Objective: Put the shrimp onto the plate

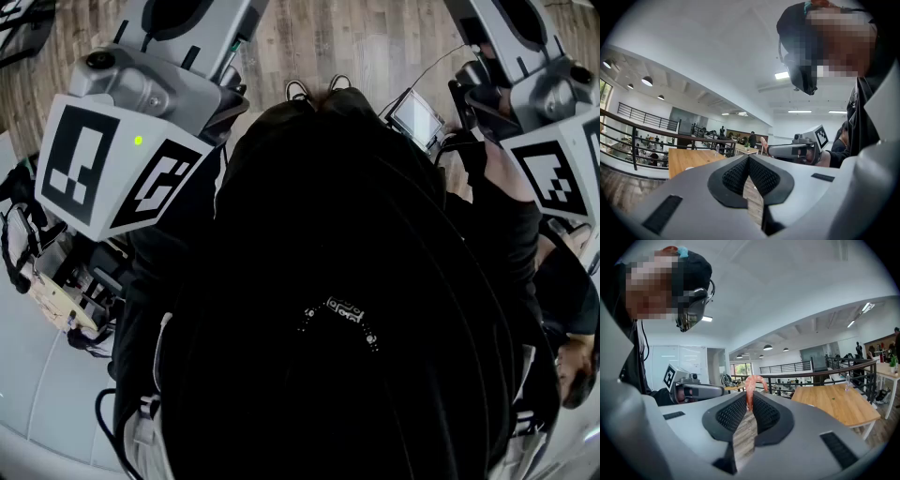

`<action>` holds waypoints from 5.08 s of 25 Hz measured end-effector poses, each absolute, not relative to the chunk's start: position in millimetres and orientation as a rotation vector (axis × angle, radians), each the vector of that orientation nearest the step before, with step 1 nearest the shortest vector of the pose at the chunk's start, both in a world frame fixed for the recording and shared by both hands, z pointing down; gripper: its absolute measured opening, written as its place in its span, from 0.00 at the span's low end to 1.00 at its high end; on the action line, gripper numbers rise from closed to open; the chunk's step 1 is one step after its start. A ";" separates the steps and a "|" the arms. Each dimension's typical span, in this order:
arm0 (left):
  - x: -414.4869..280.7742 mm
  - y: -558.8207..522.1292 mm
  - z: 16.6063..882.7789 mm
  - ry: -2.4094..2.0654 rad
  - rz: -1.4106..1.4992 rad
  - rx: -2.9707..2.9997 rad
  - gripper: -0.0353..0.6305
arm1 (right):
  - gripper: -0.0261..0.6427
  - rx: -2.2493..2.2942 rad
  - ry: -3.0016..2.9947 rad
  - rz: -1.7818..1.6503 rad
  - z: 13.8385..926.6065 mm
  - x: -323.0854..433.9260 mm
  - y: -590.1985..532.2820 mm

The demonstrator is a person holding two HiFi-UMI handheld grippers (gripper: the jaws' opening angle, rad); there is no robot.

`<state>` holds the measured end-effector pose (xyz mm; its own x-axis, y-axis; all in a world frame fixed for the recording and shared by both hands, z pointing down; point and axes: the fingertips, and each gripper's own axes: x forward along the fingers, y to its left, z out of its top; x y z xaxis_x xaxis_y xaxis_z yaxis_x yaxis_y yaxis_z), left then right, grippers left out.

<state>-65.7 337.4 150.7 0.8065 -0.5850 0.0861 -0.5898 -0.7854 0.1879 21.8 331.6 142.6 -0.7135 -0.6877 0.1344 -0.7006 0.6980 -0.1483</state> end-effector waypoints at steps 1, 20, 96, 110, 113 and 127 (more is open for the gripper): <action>-66.5 337.3 151.6 -0.918 0.043 2.787 0.06 | 0.12 1.153 -2.830 0.287 142.3 19.9 332.4; -51.3 335.8 138.6 -0.934 0.054 2.808 0.06 | 0.12 1.211 -2.817 0.277 131.9 43.9 342.3; 133.8 255.3 143.7 -0.714 0.190 2.848 0.06 | 0.12 1.527 -2.696 0.232 118.4 221.6 292.4; 80.7 158.9 193.6 -0.898 0.174 2.793 0.06 | 0.12 1.828 -2.548 0.149 160.6 119.7 194.3; 67.8 148.0 199.3 -0.916 0.180 2.778 0.06 | 0.12 1.787 -2.553 0.185 170.8 97.6 177.6; 1.4 54.8 181.5 -0.974 0.076 2.792 0.06 | 0.12 1.642 -2.590 0.203 179.9 14.9 104.8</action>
<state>1.4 54.8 181.5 0.7837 -0.6116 0.1080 -0.6210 -0.7682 0.1557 14.9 104.8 179.9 -0.4273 -0.8950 0.1279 -0.9040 0.4209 -0.0748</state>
